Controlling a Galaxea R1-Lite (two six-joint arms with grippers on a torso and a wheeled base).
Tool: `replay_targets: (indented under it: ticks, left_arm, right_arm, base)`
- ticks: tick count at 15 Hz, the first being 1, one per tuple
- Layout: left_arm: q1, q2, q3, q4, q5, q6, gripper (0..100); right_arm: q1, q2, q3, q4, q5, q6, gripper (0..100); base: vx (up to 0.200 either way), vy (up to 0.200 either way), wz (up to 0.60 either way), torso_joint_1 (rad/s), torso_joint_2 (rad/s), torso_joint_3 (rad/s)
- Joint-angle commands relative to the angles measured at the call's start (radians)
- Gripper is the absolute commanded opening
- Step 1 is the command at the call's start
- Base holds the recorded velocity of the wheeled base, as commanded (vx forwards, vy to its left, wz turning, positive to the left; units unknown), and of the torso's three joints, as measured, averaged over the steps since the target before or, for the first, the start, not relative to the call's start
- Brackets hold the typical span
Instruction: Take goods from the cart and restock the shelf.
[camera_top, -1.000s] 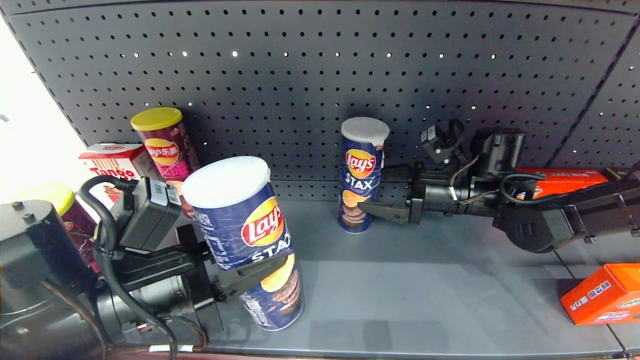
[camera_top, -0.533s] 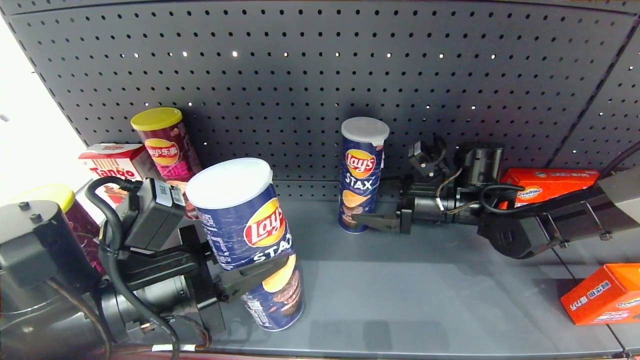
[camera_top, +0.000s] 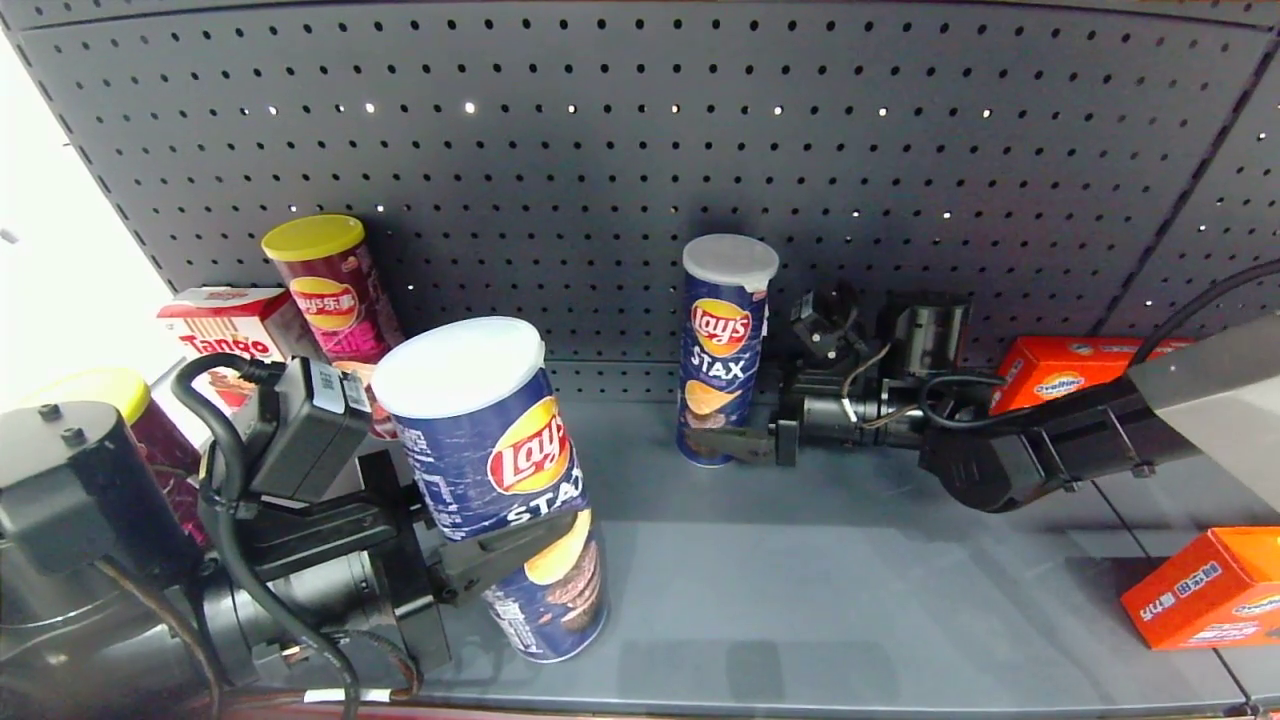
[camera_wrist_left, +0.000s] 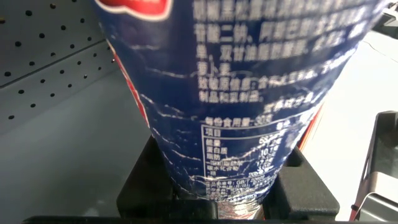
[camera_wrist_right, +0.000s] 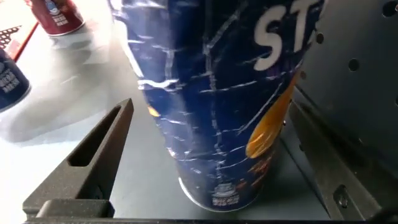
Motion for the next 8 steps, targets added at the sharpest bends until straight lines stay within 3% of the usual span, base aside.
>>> replay_targets:
  ticks: [1, 8]
  left_arm:
    - [0.000, 0.002, 0.000, 0.000, 0.001, 0.000, 0]
    - [0.000, -0.001, -0.001, -0.003, 0.001, 0.002, 0]
  right_arm:
    - [0.008, 0.025, -0.030, -0.010, 0.009, 0.000, 0]
    - [0.043, -0.090, 0.033, -0.006, -0.003, 0.003, 0]
  base:
    - [0.000, 0.000, 0.00, 0.000, 0.00, 0.000]
    - [0.000, 0.000, 0.00, 0.000, 0.00, 0.000]
